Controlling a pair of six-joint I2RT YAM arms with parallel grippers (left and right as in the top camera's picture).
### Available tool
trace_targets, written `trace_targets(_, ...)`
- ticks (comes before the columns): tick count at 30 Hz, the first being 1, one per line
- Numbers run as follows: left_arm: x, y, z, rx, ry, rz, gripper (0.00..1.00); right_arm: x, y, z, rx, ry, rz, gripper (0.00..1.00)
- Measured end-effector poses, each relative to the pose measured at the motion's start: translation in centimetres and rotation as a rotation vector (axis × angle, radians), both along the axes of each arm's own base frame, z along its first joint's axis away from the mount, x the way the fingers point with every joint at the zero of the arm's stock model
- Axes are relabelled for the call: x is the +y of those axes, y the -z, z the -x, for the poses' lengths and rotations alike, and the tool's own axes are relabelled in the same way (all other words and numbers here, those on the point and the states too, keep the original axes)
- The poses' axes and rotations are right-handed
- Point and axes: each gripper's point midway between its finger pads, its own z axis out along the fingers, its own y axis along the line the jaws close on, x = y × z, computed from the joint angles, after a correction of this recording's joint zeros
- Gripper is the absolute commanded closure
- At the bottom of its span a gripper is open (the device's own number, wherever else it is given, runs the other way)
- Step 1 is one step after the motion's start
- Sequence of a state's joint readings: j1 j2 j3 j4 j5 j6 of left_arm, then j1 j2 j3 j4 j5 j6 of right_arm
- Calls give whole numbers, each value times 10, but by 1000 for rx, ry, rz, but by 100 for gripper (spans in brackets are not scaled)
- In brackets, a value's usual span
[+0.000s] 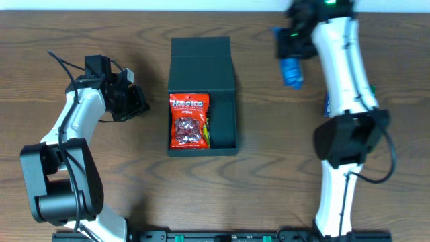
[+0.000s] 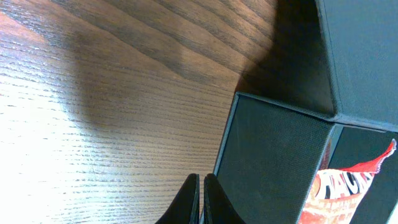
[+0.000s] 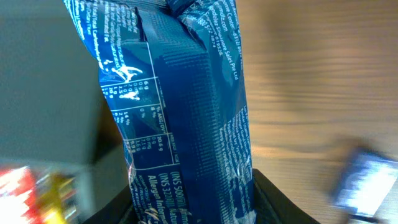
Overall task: Pack container
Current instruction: 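Carry the blue bar into the box beside the Hacks bag, release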
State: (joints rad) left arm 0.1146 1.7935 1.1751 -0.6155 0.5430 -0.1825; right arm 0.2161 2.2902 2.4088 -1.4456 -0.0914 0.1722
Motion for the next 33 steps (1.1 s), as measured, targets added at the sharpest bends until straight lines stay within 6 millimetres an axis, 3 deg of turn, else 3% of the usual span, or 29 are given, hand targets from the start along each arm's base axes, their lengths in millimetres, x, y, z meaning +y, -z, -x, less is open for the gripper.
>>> trace_targets(3, 0, 0, -1, -10, 6, -2, 94, 54, 0, 21, 27, -99, -27, 99)
trace_targets(6, 0, -1, -3, -21, 19, -7, 94, 91, 2, 48, 77, -163, -34, 98)
trace_targets(10, 0, -1, -3, -25, 26, -10, 94, 114, 5, 83, 151, -199, 11, 98)
trace_targets(15, 0, -1, -3, -29, 29, -11, 94, 144, 10, 99, 115, -220, 86, 99)
trace_targets(17, 0, -1, -3, -33, 38, -14, 94, 156, 25, 119, 148, -238, 123, 98)
trace_targets(19, 0, -1, -3, -38, 46, -17, 94, 157, 45, 133, 205, -229, 148, 98)
trace_targets(23, 0, -1, -3, -42, 52, -19, 94, 142, 63, 134, 210, -180, 143, 98)
trace_targets(25, 1, -1, -5, -55, 58, -22, 94, 132, 53, 131, 141, -144, 100, 99)
trace_targets(27, 1, -3, -9, -74, 65, -25, 94, 125, 31, 132, 40, -105, 34, 99)
trace_targets(29, 1, -3, -10, -80, 65, -27, 94, 121, 16, 144, -18, -75, -38, 98)
trace_targets(33, 1, -3, -10, -81, 67, -28, 94, 124, 32, 157, 17, -60, -84, 99)
